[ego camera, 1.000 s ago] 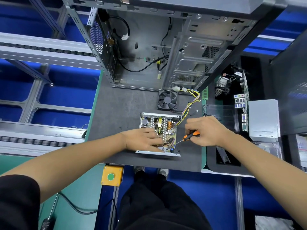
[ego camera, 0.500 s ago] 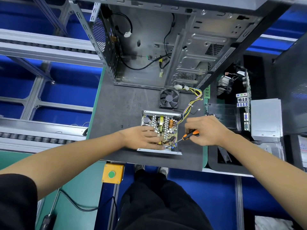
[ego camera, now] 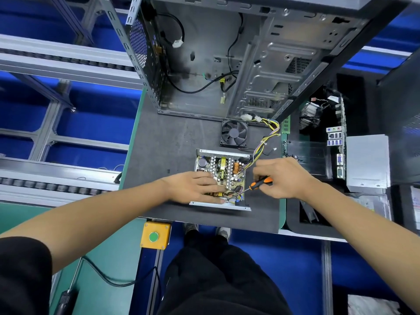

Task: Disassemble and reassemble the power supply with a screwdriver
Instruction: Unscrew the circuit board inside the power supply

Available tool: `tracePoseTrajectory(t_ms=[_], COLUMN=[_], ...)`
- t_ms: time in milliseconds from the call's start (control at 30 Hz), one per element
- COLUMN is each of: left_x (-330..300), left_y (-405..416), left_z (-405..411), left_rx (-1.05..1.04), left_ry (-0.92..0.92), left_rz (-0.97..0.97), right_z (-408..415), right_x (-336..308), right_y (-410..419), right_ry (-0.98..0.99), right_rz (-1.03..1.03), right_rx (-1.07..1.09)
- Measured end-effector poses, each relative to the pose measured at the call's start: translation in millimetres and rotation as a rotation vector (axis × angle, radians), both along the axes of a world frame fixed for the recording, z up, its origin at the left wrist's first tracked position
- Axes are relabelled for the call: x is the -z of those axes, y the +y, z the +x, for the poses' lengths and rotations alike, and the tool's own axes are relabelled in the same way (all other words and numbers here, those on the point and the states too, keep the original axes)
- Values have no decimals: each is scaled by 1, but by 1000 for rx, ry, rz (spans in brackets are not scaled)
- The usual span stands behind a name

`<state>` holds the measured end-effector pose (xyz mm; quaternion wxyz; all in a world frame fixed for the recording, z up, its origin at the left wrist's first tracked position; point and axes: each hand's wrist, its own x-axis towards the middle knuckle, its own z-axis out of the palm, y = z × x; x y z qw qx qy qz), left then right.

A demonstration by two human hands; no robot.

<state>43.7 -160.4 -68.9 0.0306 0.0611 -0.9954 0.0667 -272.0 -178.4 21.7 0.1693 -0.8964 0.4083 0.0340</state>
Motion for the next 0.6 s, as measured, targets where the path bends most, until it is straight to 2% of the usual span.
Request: tracePoseTrajectory(t_ms=[600], left_x=[-6], left_y=[2], left_z=[-5], left_rx=[-5], left_ry=[-131], left_rz=[-85], right_z=[5], right_x=[-6], right_y=[-1], right_ry=[-35], right_rz=[-41], right_rx=[-58])
